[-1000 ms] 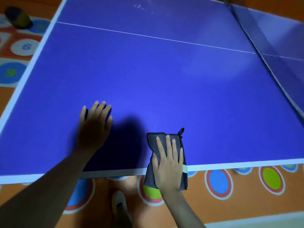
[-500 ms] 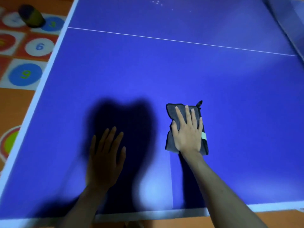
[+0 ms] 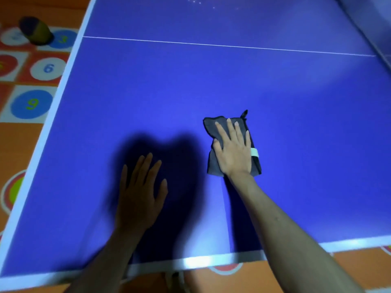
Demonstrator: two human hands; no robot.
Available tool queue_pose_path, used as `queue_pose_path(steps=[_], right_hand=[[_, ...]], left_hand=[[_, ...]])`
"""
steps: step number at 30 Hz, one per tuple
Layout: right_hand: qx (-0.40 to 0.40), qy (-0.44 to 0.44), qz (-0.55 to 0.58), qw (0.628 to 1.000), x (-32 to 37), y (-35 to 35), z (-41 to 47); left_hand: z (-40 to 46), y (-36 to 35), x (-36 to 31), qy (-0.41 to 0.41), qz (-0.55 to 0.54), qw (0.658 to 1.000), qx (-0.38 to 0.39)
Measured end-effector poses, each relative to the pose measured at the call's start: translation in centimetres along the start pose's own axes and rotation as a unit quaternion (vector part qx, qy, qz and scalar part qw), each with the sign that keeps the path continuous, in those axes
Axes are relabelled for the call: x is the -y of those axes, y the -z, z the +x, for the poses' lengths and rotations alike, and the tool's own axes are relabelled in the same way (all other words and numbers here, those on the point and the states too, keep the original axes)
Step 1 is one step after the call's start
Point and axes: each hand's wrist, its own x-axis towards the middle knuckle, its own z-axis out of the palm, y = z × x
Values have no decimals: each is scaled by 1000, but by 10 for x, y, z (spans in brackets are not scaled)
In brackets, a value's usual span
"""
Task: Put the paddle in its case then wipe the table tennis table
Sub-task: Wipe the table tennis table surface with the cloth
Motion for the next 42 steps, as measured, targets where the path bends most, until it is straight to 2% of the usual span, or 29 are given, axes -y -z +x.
queue_pose_path(steps=[7,9,12,13,15,19,22,27,34,42], right_hand=[[-10,49,-16,999,28,-1,-154],[-3,50,-28,998,34,-1,-193],[3,35,-38,999,48,1,-237],[3,24,-40,999,53,1,-245],[-2,2,-41,999,60,0,-249],[-8,-6,-38,999,69,-2,-209],[-19,-13,-28,999,76,-8,-154],[-27,-20,-35,999,84,-17,-59],[-4,-27,-19,999,92,-18,49],[10,-24,4,1000,95,-17,69]], left_hand=[[-3,-1,1,-1,-47,999,-9],[-3,-2,3,7,-102,995,-14],[-2,5,5,79,-207,975,-10],[-3,8,6,94,-200,975,-5],[-9,15,16,67,-123,990,4],[-14,26,61,-51,10,999,6],[0,26,92,-60,54,997,-2],[6,28,97,-41,9,999,-21],[8,29,99,-21,5,999,27],[9,26,101,-37,15,999,18]])
